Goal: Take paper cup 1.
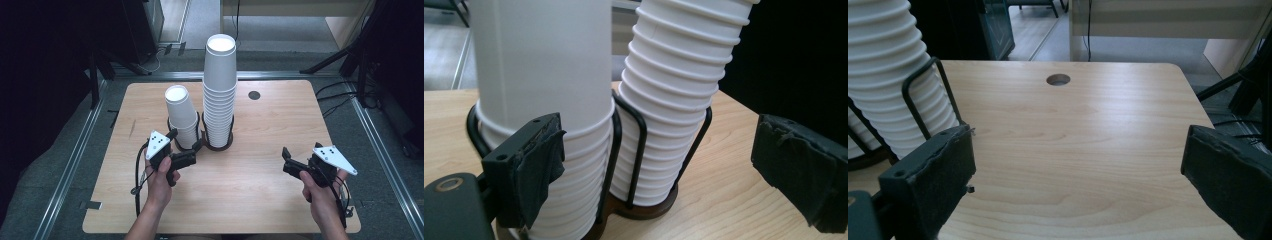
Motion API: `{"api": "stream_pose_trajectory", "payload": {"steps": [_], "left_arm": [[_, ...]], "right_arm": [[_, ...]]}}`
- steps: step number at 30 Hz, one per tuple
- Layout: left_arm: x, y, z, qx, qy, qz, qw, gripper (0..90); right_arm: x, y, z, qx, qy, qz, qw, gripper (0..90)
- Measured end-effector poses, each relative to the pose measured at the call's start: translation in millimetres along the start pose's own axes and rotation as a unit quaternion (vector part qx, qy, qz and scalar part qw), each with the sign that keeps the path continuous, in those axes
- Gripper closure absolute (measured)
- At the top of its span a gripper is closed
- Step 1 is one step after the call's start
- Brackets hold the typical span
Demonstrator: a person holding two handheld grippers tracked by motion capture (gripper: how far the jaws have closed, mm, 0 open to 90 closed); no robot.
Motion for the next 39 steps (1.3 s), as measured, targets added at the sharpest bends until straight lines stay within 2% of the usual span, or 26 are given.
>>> {"api": "stream_pose_trajectory", "payload": {"steps": [8, 12, 13, 14, 15, 20, 28, 31, 32, 33, 36, 39], "left_arm": [[-9.9, 15.3, 21.1, 0.018, 0.015, -0.002, 0.9997, 6.8], [-11.3, 19.8, 25.2, 0.013, 0.027, -0.005, 0.9995, 6.8], [-11.6, 21.3, 26.0, 0.010, 0.029, -0.003, 0.9995, 6.8], [-12.2, 22.2, 26.6, 0.010, 0.029, 0.001, 0.9995, 6.8], [-12.7, 22.9, 27.2, 0.014, 0.028, 0.004, 0.9995, 6.8], [-15.1, 31.8, 32.6, -0.003, 0.037, -0.001, 0.9993, 6.8], [-24.5, 41.9, 44.6, -0.010, 0.048, 0.004, 0.9988, 6.8], [-32.7, 49.2, 49.7, -0.027, 0.061, 0.014, 0.9977, 6.8], [-32.7, 49.2, 49.7, -0.027, 0.061, 0.014, 0.9977, 6.8], [-36.4, 52.3, 50.0, -0.037, 0.068, 0.019, 0.9968, 6.8], [-42.5, 57.2, 48.8, -0.051, 0.064, 0.023, 0.9964, 6.8], [-44.5, 60.3, 48.2, -0.056, 0.063, 0.025, 0.9962, 6.8]], "right_arm": [[-36.2, -4.1, -25.6, -0.030, 0.001, 0.018, 0.9994, 1.1], [-49.8, -5.6, -34.4, -0.042, 0.000, 0.027, 0.9988, 1.1], [-58.6, -6.7, -39.3, -0.052, 0.007, 0.031, 0.9982, 1.1], [-58.6, -6.7, -39.3, -0.052, 0.007, 0.031, 0.9982, 1.1], [-68.8, -7.8, -44.6, -0.061, 0.014, 0.035, 0.9974, 1.1], [-93.0, -8.9, -59.6, -0.081, 0.019, 0.049, 0.9953, 1.1], [-118.7, -4.4, -83.4, -0.103, 0.020, 0.055, 0.9930, 1.1], [-131.1, -0.5, -97.4, -0.116, 0.018, 0.058, 0.9914, 1.1], [-131.1, -0.5, -97.4, -0.116, 0.018, 0.058, 0.9914, 1.1], [-136.3, 3.6, -104.5, -0.122, 0.014, 0.058, 0.9907, 1.1], [-142.8, 11.5, -115.1, -0.131, 0.013, 0.054, 0.9899, 1.1], [-150.0, 18.9, -125.7, -0.147, 0.021, 0.046, 0.9879, 1.1]]}}
Point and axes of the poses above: each handheld gripper's, and its own axes: y roughly forward along the jaws, x roughly out of its underside, z roughly to its right, the point moved 6 cm from there along y, roughly forward along the jaws
